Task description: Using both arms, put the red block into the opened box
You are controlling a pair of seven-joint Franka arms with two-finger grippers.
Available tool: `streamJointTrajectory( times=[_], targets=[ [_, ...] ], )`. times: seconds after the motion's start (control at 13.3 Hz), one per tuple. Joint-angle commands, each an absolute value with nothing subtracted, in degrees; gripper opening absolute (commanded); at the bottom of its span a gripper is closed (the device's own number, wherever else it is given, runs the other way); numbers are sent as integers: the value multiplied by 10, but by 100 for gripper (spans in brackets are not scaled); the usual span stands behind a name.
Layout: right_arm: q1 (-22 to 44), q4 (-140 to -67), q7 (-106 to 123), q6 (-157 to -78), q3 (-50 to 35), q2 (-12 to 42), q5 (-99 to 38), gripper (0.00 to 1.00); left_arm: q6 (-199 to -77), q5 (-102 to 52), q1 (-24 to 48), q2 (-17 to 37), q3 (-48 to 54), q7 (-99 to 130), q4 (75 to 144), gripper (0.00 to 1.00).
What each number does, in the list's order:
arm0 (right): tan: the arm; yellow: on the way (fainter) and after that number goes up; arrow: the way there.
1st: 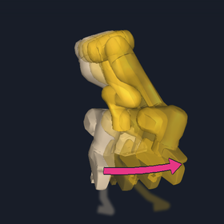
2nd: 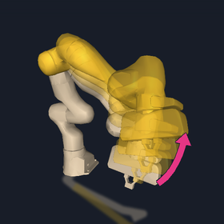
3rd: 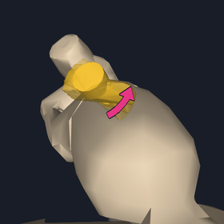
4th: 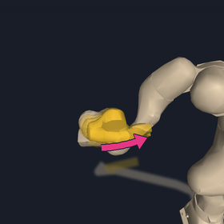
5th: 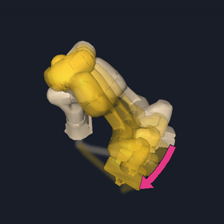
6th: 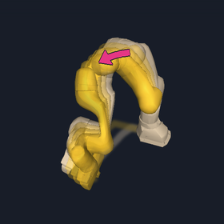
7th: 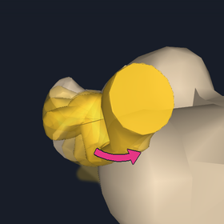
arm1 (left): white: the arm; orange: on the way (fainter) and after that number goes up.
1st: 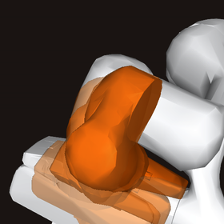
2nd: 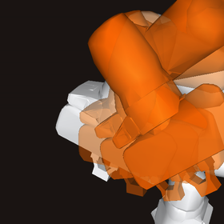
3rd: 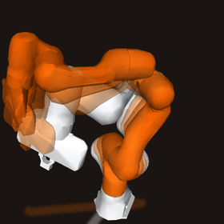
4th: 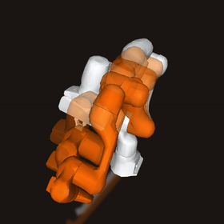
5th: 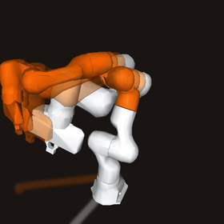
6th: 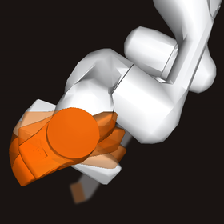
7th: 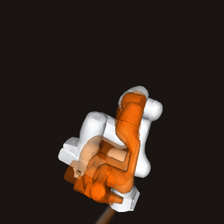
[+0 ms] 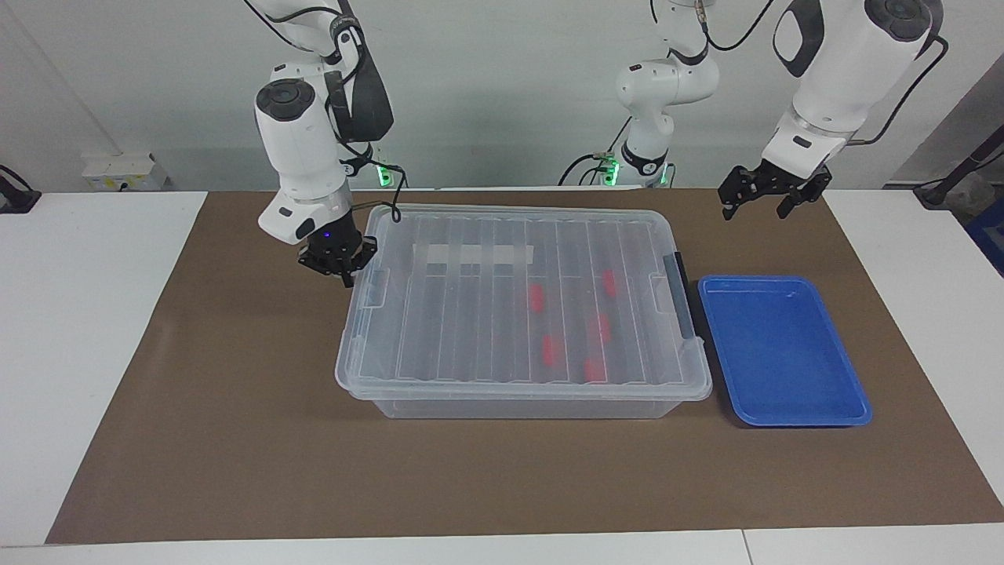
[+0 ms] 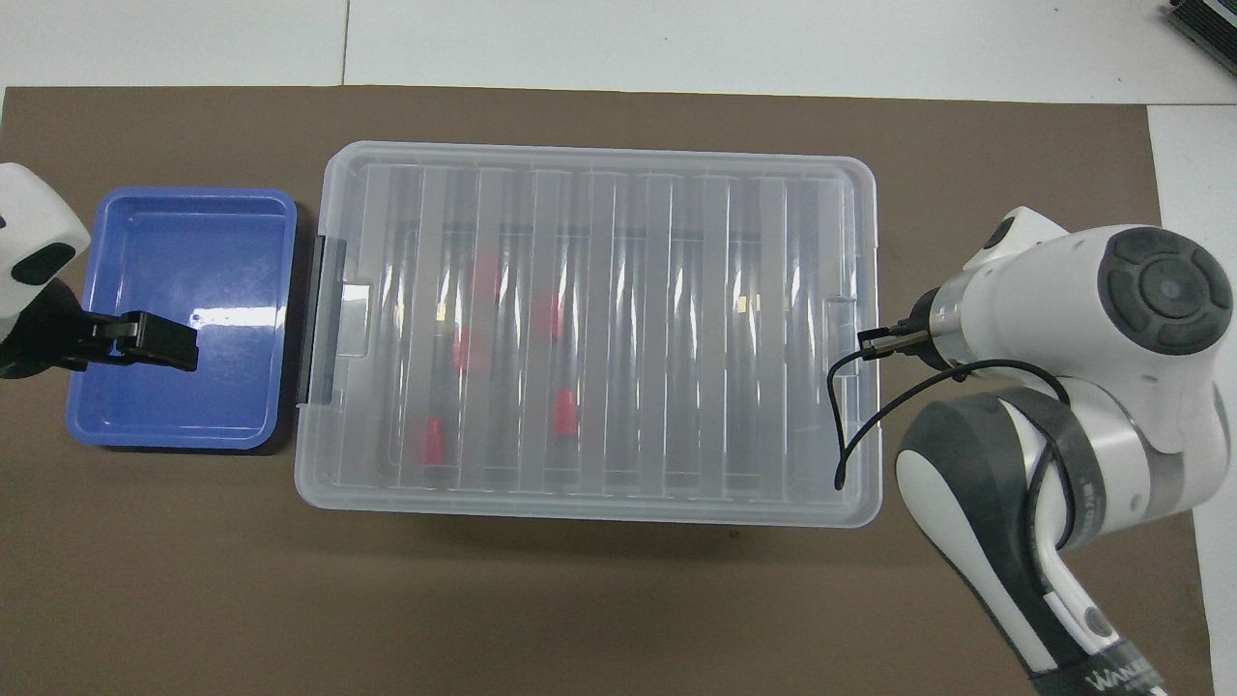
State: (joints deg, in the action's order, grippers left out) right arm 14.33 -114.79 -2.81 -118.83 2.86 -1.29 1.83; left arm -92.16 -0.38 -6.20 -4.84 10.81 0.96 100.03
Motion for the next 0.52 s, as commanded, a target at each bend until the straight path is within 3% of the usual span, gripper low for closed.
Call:
streamJointTrajectory(
  times=[0.0, 0.07, 0.15, 0.22, 0.3, 0.45],
  targets=[
    [109, -1150, -37, -1172, 30, -37, 8, 0, -934, -11, -49, -69, 98, 7, 1024, 100],
    [97, -1150, -53, -1161, 31, -44, 9, 0, -934, -11, -41, -69, 97, 9, 1024, 100],
    [84, -1149, -68, -1159, 31, -47, 9, 25, -934, -11, -40, -69, 96, 9, 1024, 100],
    [71, -1145, -77, -1159, 32, -47, 9, 84, -935, -11, -40, -69, 97, 9, 1024, 100],
    [56, -1135, -83, -1158, 32, -49, 9, 100, -935, -11, -47, -69, 97, 6, 1022, 100],
    [35, -1091, -84, -1126, 32, -46, 9, 100, -935, -11, -47, -69, 97, 7, 1022, 100]
  ],
)
